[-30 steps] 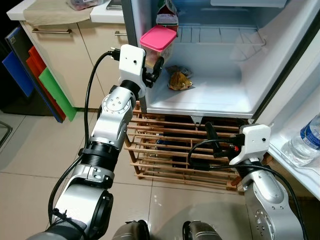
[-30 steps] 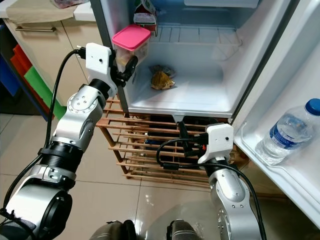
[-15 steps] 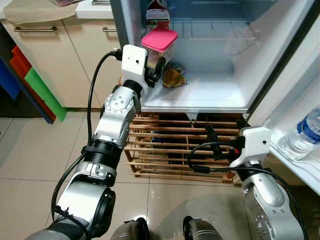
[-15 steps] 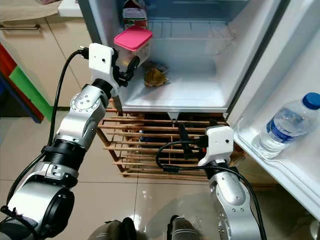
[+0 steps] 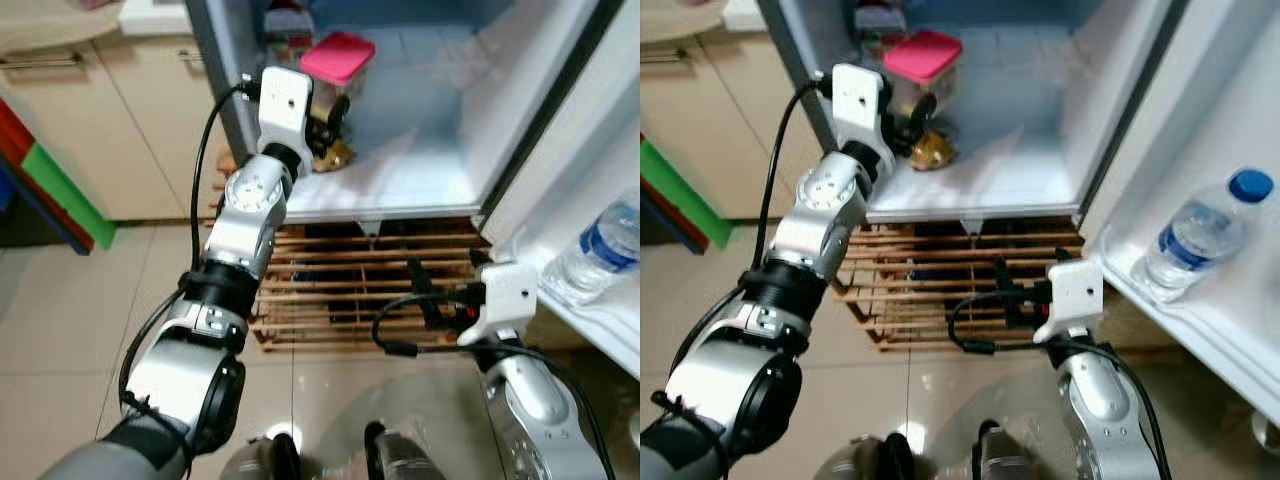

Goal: Restocking fridge

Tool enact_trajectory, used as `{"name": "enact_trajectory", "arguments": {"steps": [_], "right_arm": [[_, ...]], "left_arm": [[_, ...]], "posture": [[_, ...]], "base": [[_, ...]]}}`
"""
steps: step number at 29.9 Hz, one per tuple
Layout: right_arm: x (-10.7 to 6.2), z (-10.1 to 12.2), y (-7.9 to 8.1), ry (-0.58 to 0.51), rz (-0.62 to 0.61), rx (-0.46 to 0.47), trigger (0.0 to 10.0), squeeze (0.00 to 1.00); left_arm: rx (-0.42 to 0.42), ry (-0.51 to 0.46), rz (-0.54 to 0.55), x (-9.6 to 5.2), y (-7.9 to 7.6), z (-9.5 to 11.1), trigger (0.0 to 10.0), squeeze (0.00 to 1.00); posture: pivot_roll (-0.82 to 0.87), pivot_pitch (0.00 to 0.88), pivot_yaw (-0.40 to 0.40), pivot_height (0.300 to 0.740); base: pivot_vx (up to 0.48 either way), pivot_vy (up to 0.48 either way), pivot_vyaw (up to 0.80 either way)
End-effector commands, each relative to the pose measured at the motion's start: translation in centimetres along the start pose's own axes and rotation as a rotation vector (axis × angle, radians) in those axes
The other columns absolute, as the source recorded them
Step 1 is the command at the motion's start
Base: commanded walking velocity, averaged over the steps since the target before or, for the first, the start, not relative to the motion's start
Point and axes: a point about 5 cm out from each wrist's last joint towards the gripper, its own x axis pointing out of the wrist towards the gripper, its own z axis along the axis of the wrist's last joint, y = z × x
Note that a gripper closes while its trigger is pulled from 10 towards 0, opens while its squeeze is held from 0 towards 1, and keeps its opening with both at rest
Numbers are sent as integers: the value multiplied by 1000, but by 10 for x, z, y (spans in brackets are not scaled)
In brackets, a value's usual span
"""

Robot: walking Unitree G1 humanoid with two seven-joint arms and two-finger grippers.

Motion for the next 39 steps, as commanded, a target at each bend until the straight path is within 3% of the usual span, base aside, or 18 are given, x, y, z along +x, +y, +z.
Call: {"name": "enact_trajectory", "arguments": {"steps": [1,3,9,13,20,27,35,39], "right_arm": [[-3,5,2,-20,3,1,10000,0],[-4,5,1,-19,2,0,10000,0],[-11,4,-1,-6,-17,-8,10000,0],[-14,4,0,-2,-18,-7,10000,0],[-16,3,2,4,-17,-2,10000,0],[-22,2,8,14,-23,10,10000,0],[-31,1,14,31,-31,24,10000,0],[-39,2,17,45,-30,24,10000,0]], "left_arm": [[-18,-35,33,4,3,9,10000,0],[-25,-37,52,4,5,10,10000,0],[-47,-86,202,2,27,31,10000,0],[-44,-113,217,1,32,36,10000,0],[-47,-181,115,10,15,46,10000,0],[-78,-154,133,27,0,47,10000,0],[-51,-135,236,35,7,49,10000,0],[23,-138,240,39,8,55,10000,0]], "posture": [[-311,198,82,740],[-315,199,85,740],[-330,204,93,740],[-328,210,92,740],[-330,225,93,740],[-348,253,108,740],[-373,286,119,740],[-391,308,118,740]], "base": [[0,0,0],[0,0,0],[0,0,0],[0,0,0],[0,0,0],[0,0,0],[0,0,0],[0,0,0]]}}
